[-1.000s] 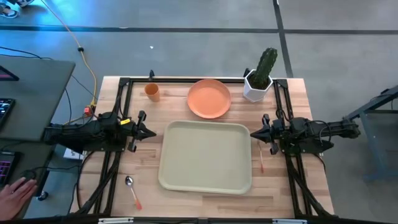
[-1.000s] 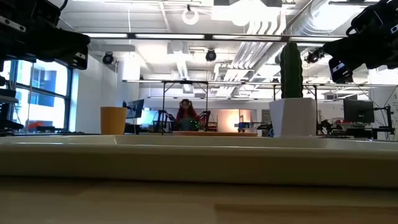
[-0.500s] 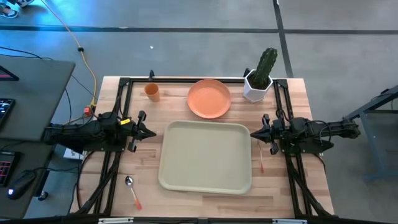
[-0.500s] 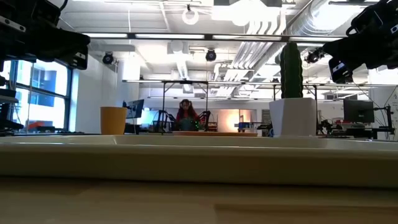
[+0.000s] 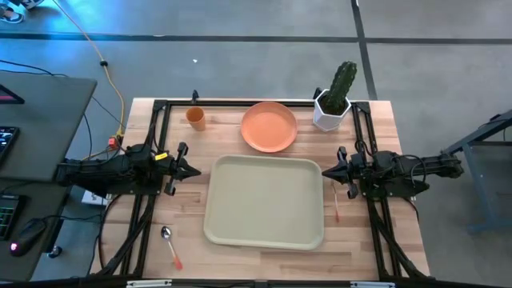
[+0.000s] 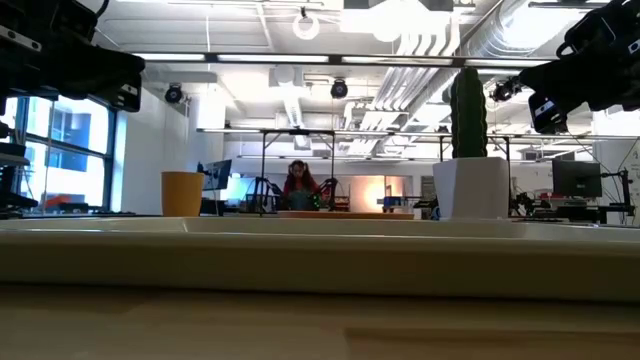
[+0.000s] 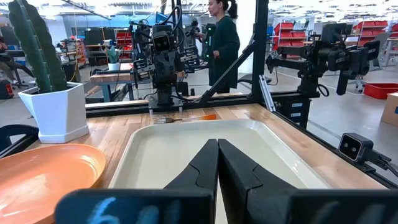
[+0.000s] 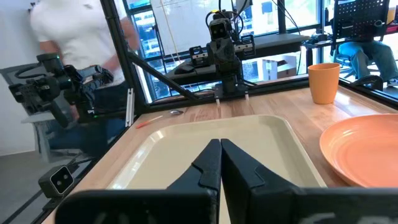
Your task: Pick and place plate/cup/fork/spoon on tray
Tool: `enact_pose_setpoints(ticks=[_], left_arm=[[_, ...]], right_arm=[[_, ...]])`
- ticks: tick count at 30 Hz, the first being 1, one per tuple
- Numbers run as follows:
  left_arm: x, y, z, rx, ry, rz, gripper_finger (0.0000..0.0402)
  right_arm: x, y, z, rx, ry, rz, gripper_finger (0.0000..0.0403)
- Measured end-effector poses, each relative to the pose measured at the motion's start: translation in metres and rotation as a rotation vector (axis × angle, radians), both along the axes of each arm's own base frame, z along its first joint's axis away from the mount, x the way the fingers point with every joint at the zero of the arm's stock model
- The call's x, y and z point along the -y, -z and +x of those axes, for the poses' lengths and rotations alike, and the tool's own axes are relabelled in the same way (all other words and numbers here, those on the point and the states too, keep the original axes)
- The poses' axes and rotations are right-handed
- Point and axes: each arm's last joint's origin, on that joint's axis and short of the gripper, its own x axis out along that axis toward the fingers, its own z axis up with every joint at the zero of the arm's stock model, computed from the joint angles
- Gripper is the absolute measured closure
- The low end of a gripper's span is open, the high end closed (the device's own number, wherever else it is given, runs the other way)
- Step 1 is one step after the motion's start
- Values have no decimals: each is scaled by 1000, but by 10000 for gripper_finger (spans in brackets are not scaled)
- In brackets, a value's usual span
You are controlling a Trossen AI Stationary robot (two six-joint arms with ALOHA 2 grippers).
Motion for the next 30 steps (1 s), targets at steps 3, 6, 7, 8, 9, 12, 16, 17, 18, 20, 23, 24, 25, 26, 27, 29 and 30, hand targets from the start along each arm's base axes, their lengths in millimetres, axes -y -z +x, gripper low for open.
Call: enact_pose_setpoints(ticks=[3, 6, 7, 8, 9, 12, 16, 17, 18, 20, 23, 24, 25, 26, 27, 29, 30], left_arm=[[0, 0, 0, 0, 0, 0, 401], [0, 0, 0, 0, 0, 0, 401], [0, 0, 0, 0, 0, 0, 401], [0, 0, 0, 0, 0, 0, 401], [0, 0, 0, 0, 0, 0, 401], [0, 0, 0, 0, 0, 0, 401], [0, 0, 0, 0, 0, 0, 401], [0, 0, 0, 0, 0, 0, 401], [0, 0, 0, 0, 0, 0, 401], [0, 0, 0, 0, 0, 0, 401], [0, 0, 0, 0, 0, 0, 401], [0, 0, 0, 0, 0, 0, 401], [0, 0, 0, 0, 0, 0, 401], [0, 0, 0, 0, 0, 0, 401], [0, 0, 0, 0, 0, 0, 401], [0, 0, 0, 5, -2, 25, 401], [0, 0, 0, 9, -5, 50, 401]], right_arm=[[0, 0, 0, 1, 0, 0, 402], [0, 0, 0, 0, 0, 0, 402], [0, 0, 0, 0, 0, 0, 402], [0, 0, 0, 0, 0, 0, 402], [0, 0, 0, 0, 0, 0, 402], [0, 0, 0, 0, 0, 0, 402], [0, 0, 0, 0, 0, 0, 402], [0, 0, 0, 0, 0, 0, 402], [0, 0, 0, 0, 0, 0, 402], [0, 0, 0, 0, 0, 0, 402], [0, 0, 0, 0, 0, 0, 402], [0, 0, 0, 0, 0, 0, 402], [0, 0, 0, 0, 0, 0, 402], [0, 0, 0, 0, 0, 0, 402], [0, 0, 0, 0, 0, 0, 402], [0, 0, 0, 0, 0, 0, 402], [0, 0, 0, 1, 0, 0, 402]])
